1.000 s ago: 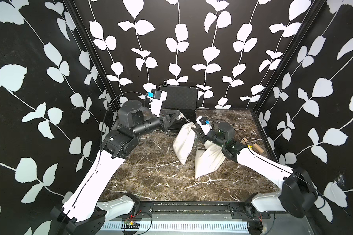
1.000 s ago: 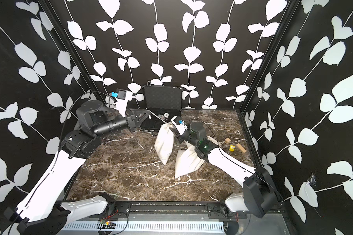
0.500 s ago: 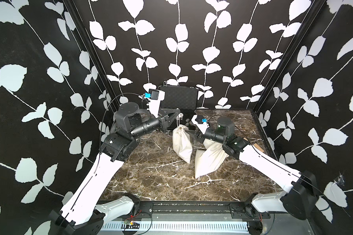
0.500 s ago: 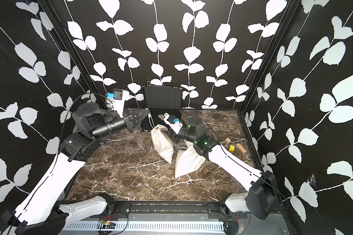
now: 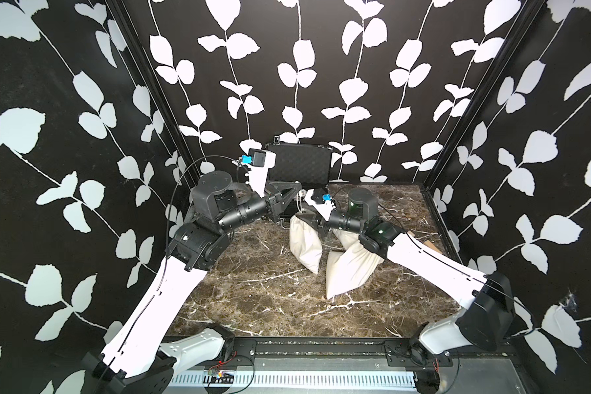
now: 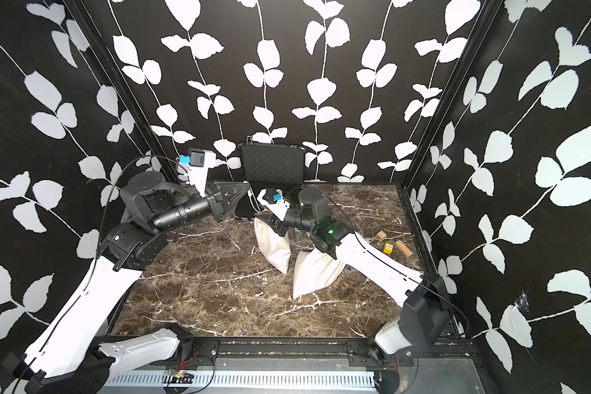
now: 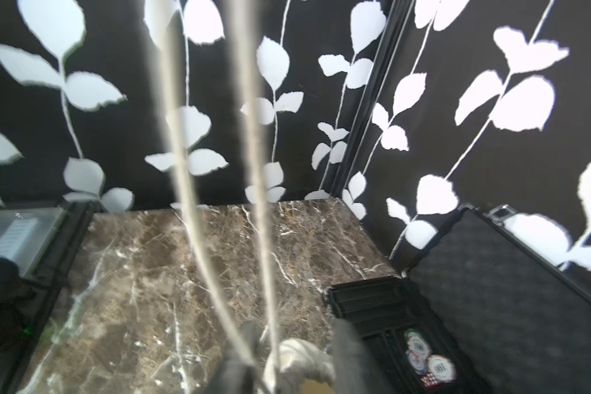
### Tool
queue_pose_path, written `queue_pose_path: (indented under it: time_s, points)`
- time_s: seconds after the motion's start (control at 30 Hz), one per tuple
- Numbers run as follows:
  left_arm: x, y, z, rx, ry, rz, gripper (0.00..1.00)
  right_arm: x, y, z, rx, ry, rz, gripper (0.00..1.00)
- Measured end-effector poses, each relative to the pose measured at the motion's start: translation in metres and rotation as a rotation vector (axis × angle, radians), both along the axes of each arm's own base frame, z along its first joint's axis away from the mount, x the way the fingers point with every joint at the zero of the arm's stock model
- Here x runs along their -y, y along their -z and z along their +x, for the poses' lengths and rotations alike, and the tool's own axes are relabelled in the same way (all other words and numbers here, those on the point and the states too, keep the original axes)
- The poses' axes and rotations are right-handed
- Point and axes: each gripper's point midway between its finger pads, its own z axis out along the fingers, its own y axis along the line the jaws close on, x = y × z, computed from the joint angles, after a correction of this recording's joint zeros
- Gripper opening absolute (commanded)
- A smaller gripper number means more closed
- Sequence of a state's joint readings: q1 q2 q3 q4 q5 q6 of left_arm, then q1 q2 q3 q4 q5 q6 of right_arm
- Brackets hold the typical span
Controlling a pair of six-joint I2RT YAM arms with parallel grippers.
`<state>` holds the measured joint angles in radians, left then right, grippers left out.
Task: Close the soil bag
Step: Frap the soil bag at the center of the board.
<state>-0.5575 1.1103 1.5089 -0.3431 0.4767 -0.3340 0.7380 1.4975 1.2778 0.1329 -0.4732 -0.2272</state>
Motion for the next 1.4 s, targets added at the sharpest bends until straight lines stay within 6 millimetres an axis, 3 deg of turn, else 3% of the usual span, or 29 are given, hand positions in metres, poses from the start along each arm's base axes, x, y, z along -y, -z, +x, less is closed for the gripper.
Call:
queue_pose_path:
  time_s: [0.13,0.33,0.43,0.5,0.57,0.67,0.8,0.83,0.9,0.97,1.07,1.13,1.2,1.27,1.4]
  points:
    - [-0.008,-0.003,-0.002,-0.003,-0.034,0.026,0.00,0.003,0.021,0.021,-0.023,0.076,-0.050,0.10]
    - [-0.022,0.028,0.005,-0.112,-0.116,0.124,0.00,0.001,0.060,0.065,-0.051,0.198,-0.109,0.10]
    - [-0.027,0.046,0.013,-0.177,-0.163,0.186,0.00,-0.003,0.084,0.076,-0.086,0.232,-0.151,0.13]
    - [-0.029,0.048,0.019,-0.195,-0.187,0.213,0.00,0.002,0.096,0.080,-0.107,0.265,-0.180,0.18]
    - [-0.029,0.037,0.021,-0.185,-0.194,0.218,0.00,0.011,0.096,0.083,-0.110,0.311,-0.198,0.20]
    - [-0.032,0.008,0.016,-0.129,-0.197,0.188,0.00,0.030,0.077,0.087,-0.081,0.386,-0.203,0.20]
    - [-0.040,-0.042,0.000,-0.010,-0.194,0.113,0.00,0.059,0.039,0.087,-0.020,0.486,-0.198,0.16]
    - [-0.044,-0.062,-0.007,0.048,-0.196,0.072,0.00,0.072,0.043,0.092,-0.029,0.530,-0.229,0.15]
    - [-0.060,-0.102,-0.032,0.172,-0.205,-0.015,0.00,0.103,0.077,0.107,-0.087,0.627,-0.325,0.14]
    - [-0.078,-0.124,-0.058,0.250,-0.223,-0.072,0.00,0.125,0.120,0.116,-0.161,0.690,-0.417,0.14]
    - [-0.101,-0.143,-0.088,0.330,-0.251,-0.127,0.00,0.144,0.187,0.111,-0.279,0.717,-0.547,0.14]
    - [-0.110,-0.148,-0.097,0.361,-0.271,-0.144,0.00,0.149,0.215,0.098,-0.340,0.699,-0.603,0.14]
    - [-0.110,-0.144,-0.092,0.361,-0.290,-0.134,0.00,0.147,0.220,0.089,-0.376,0.674,-0.603,0.13]
    - [-0.103,-0.121,-0.070,0.318,-0.315,-0.087,0.00,0.141,0.208,0.084,-0.380,0.646,-0.551,0.12]
    - [-0.073,-0.032,-0.008,0.145,-0.341,0.081,0.02,0.123,0.147,0.077,-0.331,0.581,-0.366,0.10]
